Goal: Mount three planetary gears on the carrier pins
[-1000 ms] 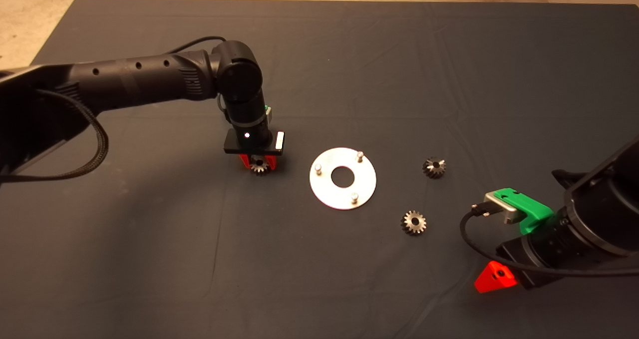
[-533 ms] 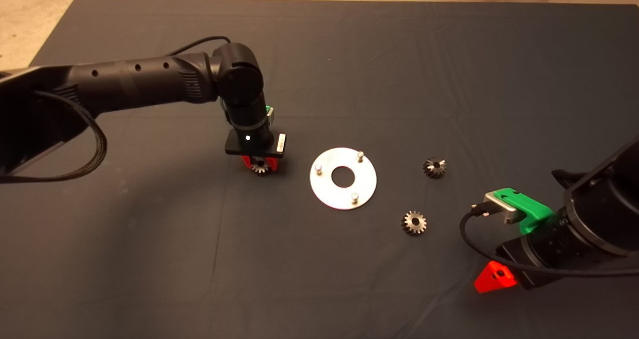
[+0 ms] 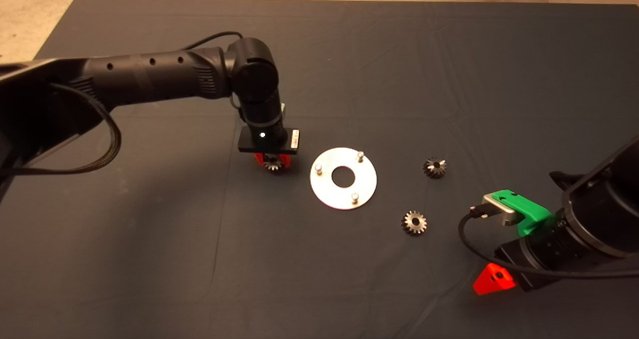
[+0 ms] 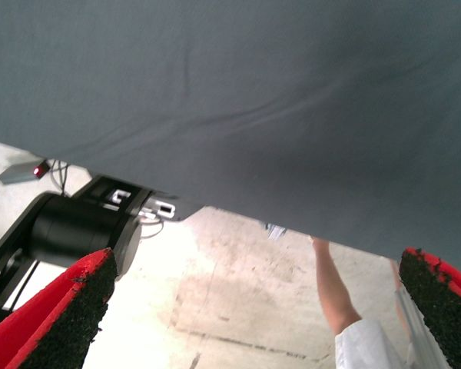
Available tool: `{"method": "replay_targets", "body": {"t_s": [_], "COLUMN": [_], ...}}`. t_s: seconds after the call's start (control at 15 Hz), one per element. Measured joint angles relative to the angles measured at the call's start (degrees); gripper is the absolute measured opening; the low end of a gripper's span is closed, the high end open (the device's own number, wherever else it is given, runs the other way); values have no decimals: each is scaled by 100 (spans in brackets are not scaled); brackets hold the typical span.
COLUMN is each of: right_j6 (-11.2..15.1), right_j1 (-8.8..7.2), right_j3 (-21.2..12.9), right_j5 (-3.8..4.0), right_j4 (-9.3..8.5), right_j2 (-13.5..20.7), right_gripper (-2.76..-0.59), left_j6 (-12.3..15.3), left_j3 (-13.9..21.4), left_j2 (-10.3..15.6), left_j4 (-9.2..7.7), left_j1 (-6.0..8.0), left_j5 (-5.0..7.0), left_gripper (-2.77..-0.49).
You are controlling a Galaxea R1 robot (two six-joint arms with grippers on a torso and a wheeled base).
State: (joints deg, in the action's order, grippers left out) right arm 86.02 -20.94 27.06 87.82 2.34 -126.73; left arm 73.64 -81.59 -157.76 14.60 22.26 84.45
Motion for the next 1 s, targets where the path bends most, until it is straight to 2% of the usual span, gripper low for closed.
{"method": "replay_targets", "body": {"t_s": [0.13, 0.27, 0.53, 1.0], "right_j6": [-2, -1, 0, 0], "right_j1": [46, 49, 77, 80], "right_j3": [0, 0, 0, 0], "right_j5": [6, 5, 2, 5], "right_j4": [0, 0, 0, 0], "right_j2": [-9, -9, -15, -13], "right_gripper": [-62, -62, -62, -62], "left_j6": [58, 71, 161, 204], "left_j3": [-5, -18, -85, -85], "left_j2": [-150, -210, -200, -418], "left_j4": [0, -3, -2, -2], "left_j1": [128, 141, 141, 152], "left_j5": [17, 43, 274, 259], "left_gripper": [-233, -233, -234, -235]}}
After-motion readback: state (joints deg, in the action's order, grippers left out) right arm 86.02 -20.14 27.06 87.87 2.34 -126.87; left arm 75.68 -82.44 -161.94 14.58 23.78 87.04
